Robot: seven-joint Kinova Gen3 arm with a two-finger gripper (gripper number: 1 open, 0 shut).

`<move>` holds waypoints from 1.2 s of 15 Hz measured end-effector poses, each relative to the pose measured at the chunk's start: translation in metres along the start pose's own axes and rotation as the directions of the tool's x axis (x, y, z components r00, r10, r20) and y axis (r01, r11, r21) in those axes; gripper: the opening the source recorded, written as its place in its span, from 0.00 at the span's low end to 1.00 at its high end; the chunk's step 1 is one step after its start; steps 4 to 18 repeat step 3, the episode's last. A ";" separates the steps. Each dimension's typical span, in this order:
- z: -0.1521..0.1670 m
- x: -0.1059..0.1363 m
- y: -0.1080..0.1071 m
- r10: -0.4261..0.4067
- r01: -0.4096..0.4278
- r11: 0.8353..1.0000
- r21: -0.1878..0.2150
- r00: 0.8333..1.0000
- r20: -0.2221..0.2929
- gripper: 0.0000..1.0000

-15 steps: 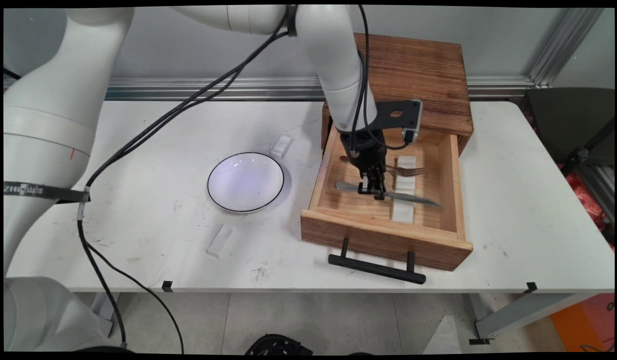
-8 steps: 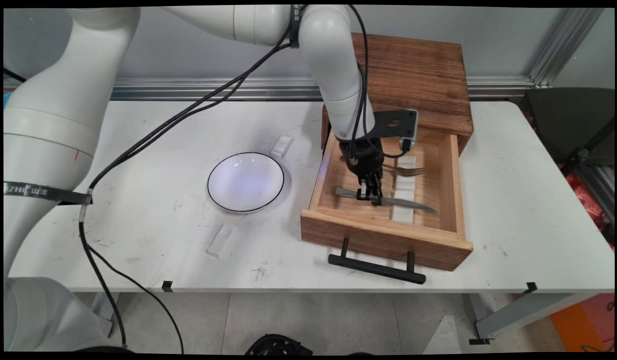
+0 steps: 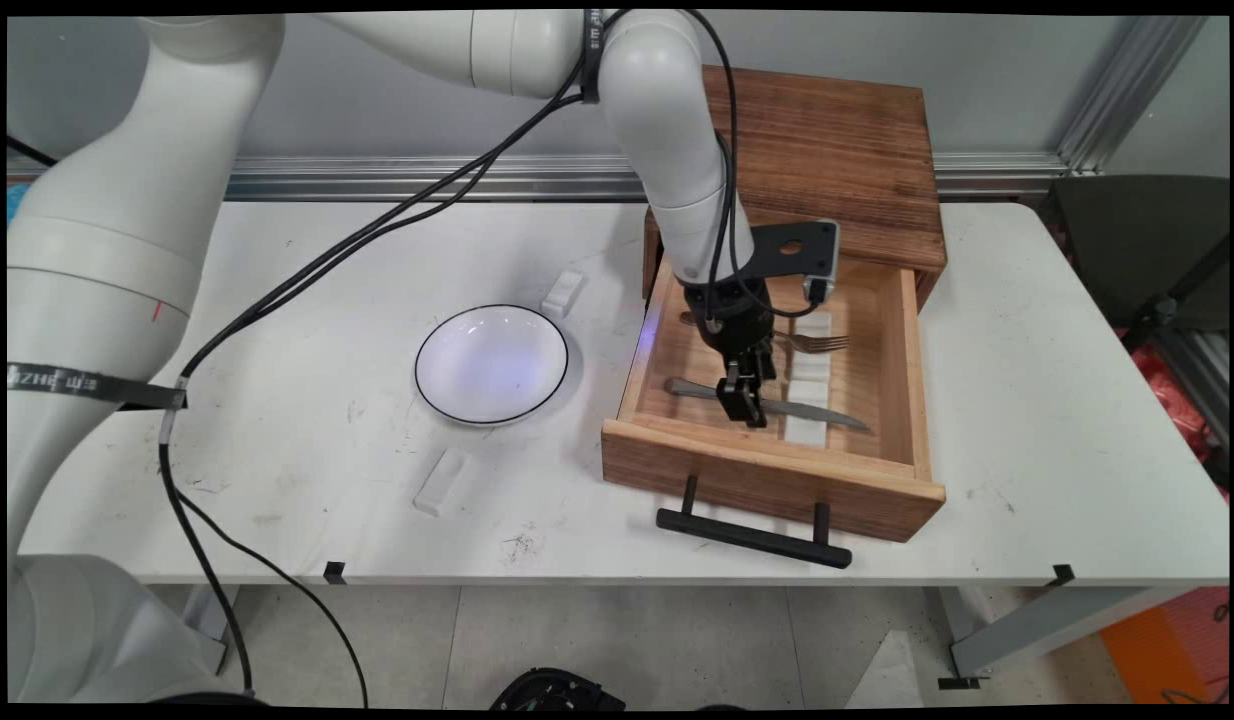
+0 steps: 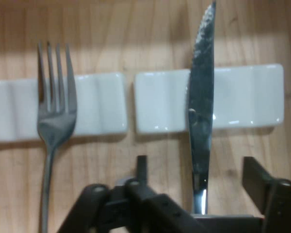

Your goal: Place the picked object into the drawer

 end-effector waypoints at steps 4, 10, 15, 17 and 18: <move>-0.008 0.005 -0.002 0.000 0.000 1.000 0.013 1.000 -0.024 1.00; -0.008 0.005 -0.002 0.000 0.000 1.000 0.013 1.000 -0.024 1.00; -0.008 0.005 -0.002 0.000 0.000 1.000 0.013 1.000 -0.024 1.00; -0.008 0.005 -0.002 0.000 0.000 1.000 0.013 1.000 -0.024 1.00; -0.008 0.005 -0.002 0.000 0.000 1.000 0.013 1.000 -0.024 1.00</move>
